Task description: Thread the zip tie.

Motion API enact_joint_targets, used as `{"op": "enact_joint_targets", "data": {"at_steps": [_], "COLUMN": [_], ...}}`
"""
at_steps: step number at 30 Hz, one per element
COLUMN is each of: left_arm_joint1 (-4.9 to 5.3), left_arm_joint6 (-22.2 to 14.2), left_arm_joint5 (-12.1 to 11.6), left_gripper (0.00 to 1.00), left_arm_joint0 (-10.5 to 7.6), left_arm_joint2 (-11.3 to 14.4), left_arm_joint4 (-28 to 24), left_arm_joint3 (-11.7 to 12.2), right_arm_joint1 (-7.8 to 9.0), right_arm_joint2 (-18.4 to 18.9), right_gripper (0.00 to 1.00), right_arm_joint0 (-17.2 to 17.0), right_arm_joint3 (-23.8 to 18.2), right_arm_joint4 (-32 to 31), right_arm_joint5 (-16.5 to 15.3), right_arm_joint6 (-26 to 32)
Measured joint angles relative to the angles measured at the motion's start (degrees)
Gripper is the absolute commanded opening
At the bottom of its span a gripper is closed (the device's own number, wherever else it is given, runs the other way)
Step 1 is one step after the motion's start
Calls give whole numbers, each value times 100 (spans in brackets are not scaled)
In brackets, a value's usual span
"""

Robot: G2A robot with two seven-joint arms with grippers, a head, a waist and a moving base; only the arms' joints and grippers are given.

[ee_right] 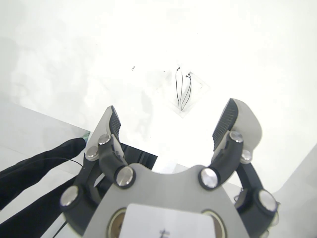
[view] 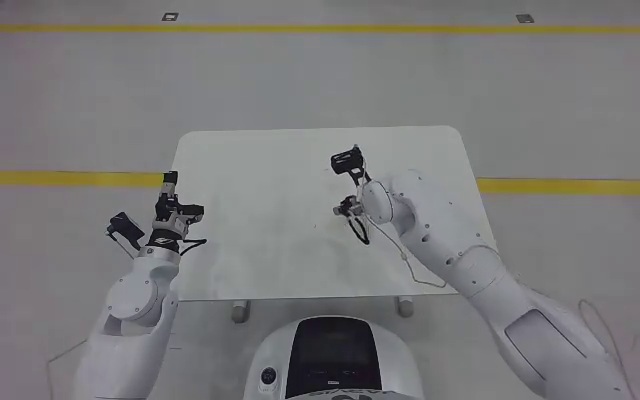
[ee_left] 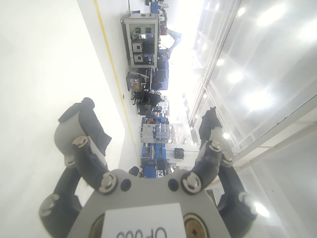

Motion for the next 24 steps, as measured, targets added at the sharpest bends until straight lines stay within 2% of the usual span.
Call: {"op": "enact_joint_targets", "data": {"at_steps": [5, 14, 20, 24], "left_arm_joint1": [0, 0, 0, 0], "left_arm_joint6": [0, 0, 0, 0], "left_arm_joint5": [0, 0, 0, 0], "left_gripper": [100, 100, 100, 100], "left_arm_joint0": [0, 0, 0, 0], "left_arm_joint2": [0, 0, 0, 0], "left_arm_joint4": [0, 0, 0, 0], "left_arm_joint3": [0, 0, 0, 0], "right_arm_joint1": [-328, -337, -463, -474], "right_arm_joint2": [-406, -402, -305, -311], "right_gripper": [100, 100, 100, 100], "right_arm_joint0": [414, 413, 522, 547], "right_arm_joint3": [909, 934, 1302, 1339], "right_arm_joint4": [190, 206, 1071, 1100], "right_arm_joint5": [-1, -11, -412, -426], "right_arm_joint6": [77, 86, 416, 422]}}
